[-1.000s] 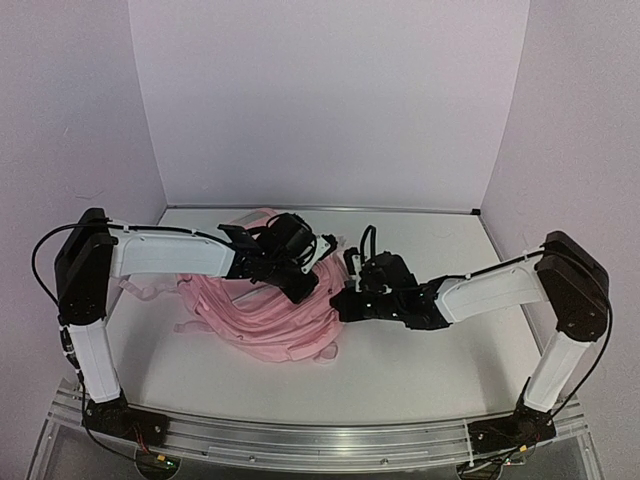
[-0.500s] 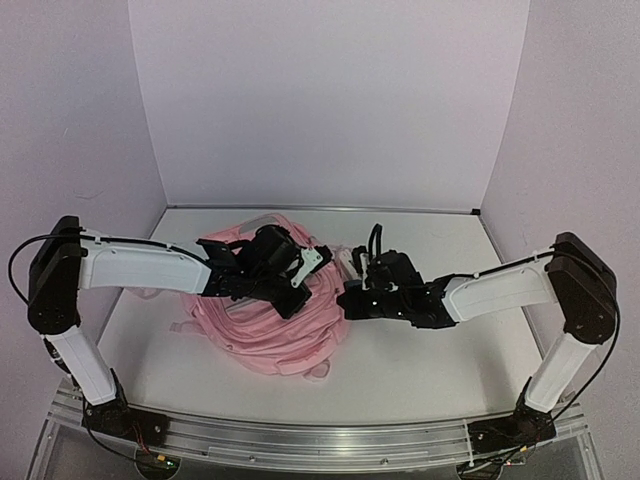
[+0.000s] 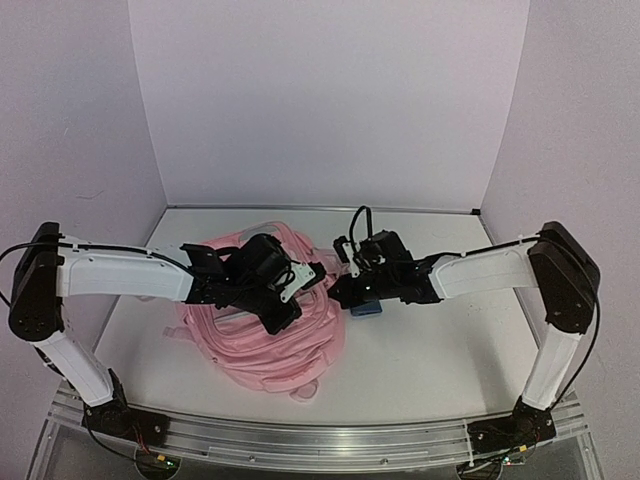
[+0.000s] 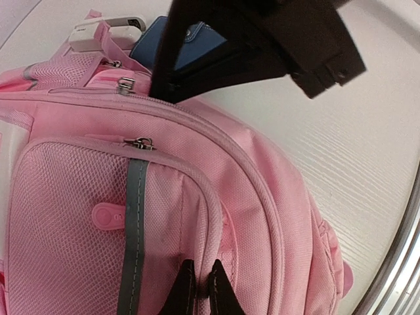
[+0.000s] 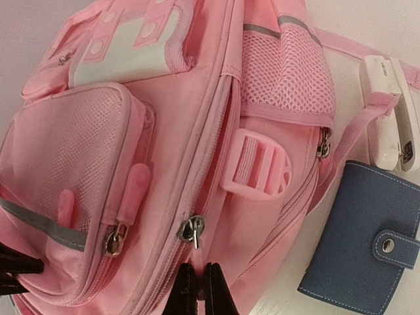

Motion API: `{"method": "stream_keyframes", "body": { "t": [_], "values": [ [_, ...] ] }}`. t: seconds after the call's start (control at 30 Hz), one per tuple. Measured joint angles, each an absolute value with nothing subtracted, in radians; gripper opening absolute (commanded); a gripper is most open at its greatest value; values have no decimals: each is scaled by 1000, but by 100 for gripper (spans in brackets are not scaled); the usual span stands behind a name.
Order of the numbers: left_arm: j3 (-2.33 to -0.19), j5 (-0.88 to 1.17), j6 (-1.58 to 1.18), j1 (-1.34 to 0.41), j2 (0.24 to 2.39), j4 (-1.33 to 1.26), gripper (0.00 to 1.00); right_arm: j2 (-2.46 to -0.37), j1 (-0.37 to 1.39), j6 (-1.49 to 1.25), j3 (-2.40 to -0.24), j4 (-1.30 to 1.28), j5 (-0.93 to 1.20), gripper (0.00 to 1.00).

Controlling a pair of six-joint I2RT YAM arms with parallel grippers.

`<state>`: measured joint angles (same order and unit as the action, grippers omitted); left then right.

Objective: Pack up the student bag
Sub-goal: Zip the student bag at the center of the board.

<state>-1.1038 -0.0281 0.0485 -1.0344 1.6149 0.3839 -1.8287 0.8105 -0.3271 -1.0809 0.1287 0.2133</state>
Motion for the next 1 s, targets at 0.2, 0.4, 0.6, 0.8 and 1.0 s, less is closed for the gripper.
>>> {"method": "stream_keyframes", "body": {
  "t": [0.2, 0.4, 0.6, 0.8, 1.0],
  "values": [
    [-1096, -14, 49, -1036, 1593, 417, 0, -1942, 794, -247, -1222, 92, 199, 0],
    [-1084, -11, 48, -1036, 1584, 427, 0, -2048, 786, -209, -1350, 82, 177, 0],
    [-1084, -32, 43, -1034, 1584, 429, 0, -2112, 786, -184, -1434, 49, 186, 0],
    [-1084, -72, -24, -1034, 1582, 429, 34, -2144, 786, -184, -1475, 54, 205, 0],
    [-1060, -49, -187, -1007, 1514, 500, 68, -2127, 770, -204, -1418, 127, 200, 0]
  ]
}}
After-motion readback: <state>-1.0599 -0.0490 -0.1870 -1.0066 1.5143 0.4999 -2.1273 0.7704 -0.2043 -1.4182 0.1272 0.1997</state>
